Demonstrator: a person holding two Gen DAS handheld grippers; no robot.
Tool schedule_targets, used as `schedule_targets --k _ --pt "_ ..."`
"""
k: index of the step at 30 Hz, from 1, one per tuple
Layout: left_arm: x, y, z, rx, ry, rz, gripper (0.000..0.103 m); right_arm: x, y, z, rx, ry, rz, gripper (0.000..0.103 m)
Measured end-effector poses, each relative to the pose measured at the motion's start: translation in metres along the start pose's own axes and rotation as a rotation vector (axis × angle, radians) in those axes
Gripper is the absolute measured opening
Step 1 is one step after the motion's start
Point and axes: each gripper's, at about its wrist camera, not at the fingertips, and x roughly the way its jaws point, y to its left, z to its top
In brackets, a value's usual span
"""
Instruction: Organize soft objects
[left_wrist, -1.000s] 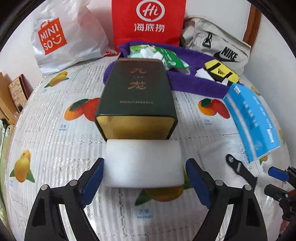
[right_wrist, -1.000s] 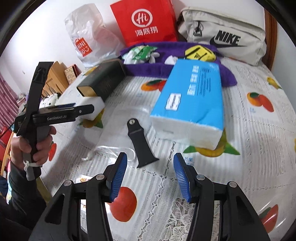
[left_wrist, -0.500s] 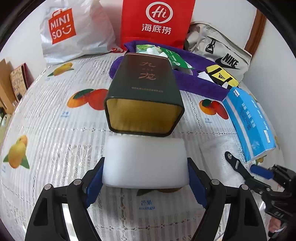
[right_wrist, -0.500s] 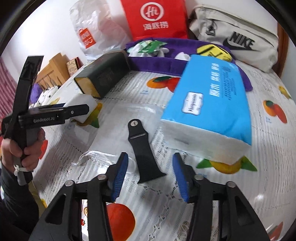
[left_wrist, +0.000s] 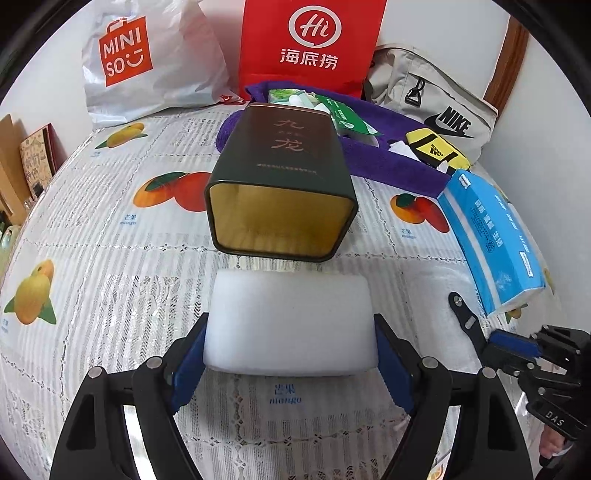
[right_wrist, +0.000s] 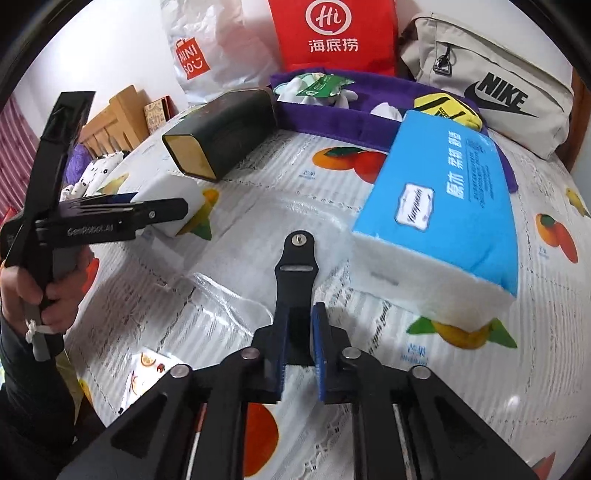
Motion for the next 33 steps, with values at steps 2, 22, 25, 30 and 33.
schedule_targets --k 2,22,25,30,33 --pt "-0.001 0.001 0.0 -0.002 0.001 -0.004 0.081 0.002 0.002 0.002 0.001 0.001 0.012 0.029" --pt "-0.005 0.004 -0.003 -0.028 -0.007 -0.014 0.08 0.006 0.016 0.006 -0.032 -0.072 -0.03 0.021" --pt "-0.012 0.007 -0.004 -0.045 -0.02 -0.013 0.08 -0.008 0.015 0.005 -0.007 -0.095 -0.009 0.021" --pt "-0.022 0.006 -0.005 -0.04 -0.035 -0.009 0.08 -0.025 0.012 -0.005 0.02 -0.105 0.002 0.021" --pt "-0.023 0.003 -0.008 -0.036 -0.024 -0.007 0.08 -0.032 0.003 -0.013 0.075 -0.116 0.036 0.021"
